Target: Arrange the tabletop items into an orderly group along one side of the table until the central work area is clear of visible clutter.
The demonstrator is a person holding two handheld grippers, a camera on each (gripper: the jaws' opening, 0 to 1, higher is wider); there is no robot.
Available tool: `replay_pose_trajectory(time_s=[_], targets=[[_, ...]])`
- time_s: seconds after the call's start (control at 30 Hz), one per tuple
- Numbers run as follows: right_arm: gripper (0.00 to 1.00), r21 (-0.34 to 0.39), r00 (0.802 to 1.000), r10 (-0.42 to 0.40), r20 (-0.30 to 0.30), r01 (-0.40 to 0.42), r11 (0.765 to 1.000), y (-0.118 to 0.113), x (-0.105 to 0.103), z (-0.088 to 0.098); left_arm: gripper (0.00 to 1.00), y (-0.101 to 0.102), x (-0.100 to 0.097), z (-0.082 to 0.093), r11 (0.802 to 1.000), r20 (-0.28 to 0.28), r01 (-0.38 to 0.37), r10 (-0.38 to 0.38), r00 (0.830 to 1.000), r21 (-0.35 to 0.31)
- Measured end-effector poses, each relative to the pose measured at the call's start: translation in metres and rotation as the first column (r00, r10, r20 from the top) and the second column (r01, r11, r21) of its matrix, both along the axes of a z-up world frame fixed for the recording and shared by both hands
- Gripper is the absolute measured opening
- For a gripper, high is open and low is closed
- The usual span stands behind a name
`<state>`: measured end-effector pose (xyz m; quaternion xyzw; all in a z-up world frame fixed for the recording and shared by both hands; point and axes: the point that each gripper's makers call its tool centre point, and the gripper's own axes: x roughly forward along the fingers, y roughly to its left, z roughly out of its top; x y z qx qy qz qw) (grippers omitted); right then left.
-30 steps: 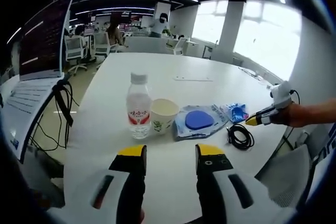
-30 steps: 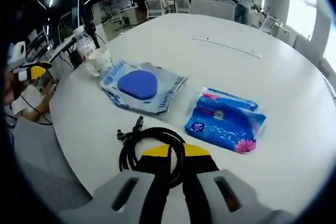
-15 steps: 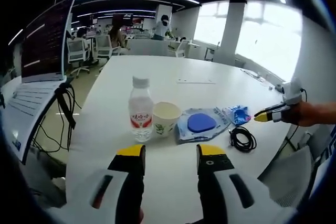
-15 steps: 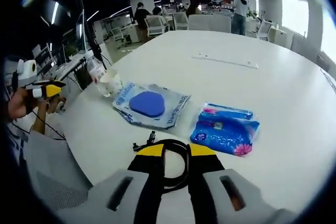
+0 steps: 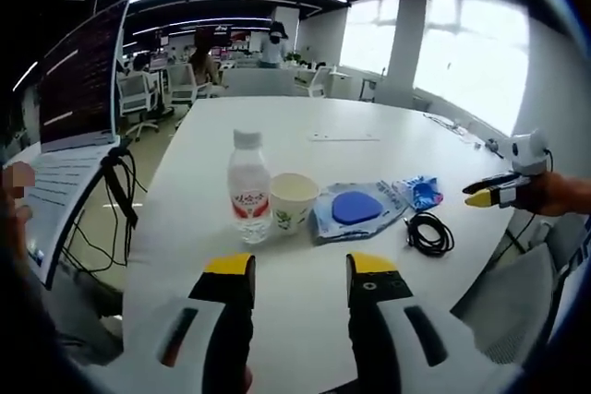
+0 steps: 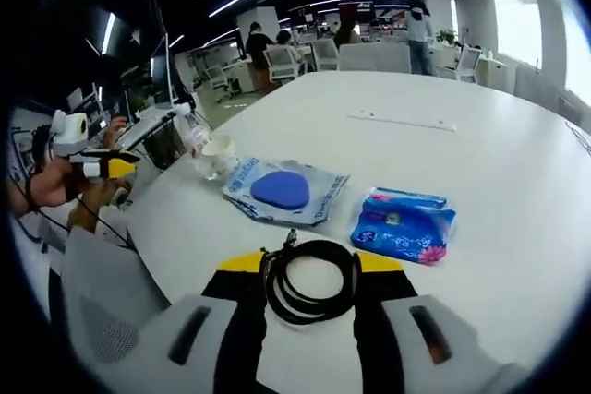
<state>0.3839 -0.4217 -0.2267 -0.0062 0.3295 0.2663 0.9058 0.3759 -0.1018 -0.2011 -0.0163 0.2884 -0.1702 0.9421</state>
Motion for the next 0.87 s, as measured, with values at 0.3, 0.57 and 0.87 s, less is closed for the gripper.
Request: replay_pose_trajectory(time_s=[0.3, 0.57, 0.87], targets=[[0.48, -0.038, 0.998, 0.05, 0.039, -0.048, 0.998, 0.002, -0.015, 0.012, 0.4, -0.004, -0.002, 0.002, 1.0, 0.006, 0.018, -0.018, 1.0, 0.012], [0.53, -0.035, 0.998, 0.044, 0.037, -0.043, 0.998, 0.004, -0.024, 0.011, 0.43, -0.007, -0.007, -0.001, 0.999, 0.003, 0.028, -0.028, 1.0, 0.015], [0.56, -0.022, 0.999, 0.04, 0.027, -0.039, 0.999, 0.005, -0.032, 0.005, 0.45, -0.012, -0.012, -0.004, 0.999, 0.0, 0.039, -0.039, 0.999, 0.018]])
